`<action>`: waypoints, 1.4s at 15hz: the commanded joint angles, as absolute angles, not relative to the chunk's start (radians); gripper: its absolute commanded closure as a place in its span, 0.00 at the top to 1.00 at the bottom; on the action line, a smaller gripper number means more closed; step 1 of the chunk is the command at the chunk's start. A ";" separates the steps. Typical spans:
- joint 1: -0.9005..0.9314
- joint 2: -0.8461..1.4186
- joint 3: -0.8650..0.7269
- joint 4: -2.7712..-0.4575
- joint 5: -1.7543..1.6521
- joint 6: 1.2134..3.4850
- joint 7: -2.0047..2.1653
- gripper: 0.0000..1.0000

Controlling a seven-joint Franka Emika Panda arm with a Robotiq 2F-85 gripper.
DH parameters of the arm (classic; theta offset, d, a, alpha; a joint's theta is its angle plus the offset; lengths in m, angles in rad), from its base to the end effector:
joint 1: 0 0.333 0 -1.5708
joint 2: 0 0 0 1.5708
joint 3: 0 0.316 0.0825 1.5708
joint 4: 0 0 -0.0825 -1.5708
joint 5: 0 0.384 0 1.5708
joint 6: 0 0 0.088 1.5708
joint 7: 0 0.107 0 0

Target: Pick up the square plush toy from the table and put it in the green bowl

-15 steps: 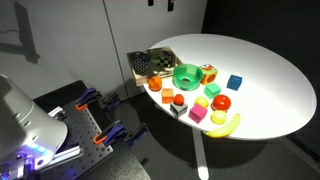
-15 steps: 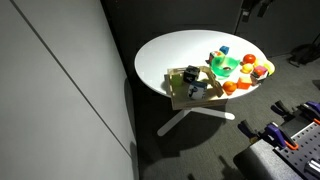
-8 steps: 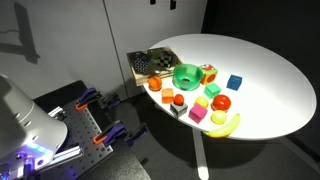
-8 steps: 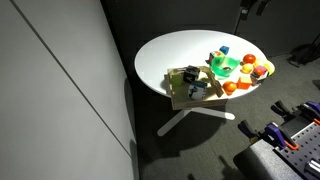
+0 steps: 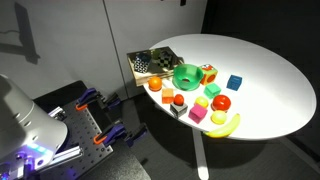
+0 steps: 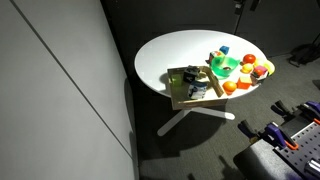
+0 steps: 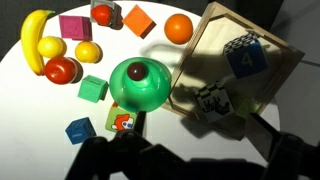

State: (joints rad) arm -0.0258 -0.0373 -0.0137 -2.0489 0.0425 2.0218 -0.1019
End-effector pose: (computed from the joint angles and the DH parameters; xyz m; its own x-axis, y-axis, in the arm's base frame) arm 0.5419 -0.0190 0.4566 0.9989 0.0438 0.0137 0.0443 -0.9983 -0.0377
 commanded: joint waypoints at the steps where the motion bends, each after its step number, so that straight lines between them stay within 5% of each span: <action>1: -0.032 0.047 -0.027 -1.943 0.078 2.000 -0.099 1.00; 21: -0.077 0.406 -0.078 -1.723 0.034 2.168 -0.027 1.00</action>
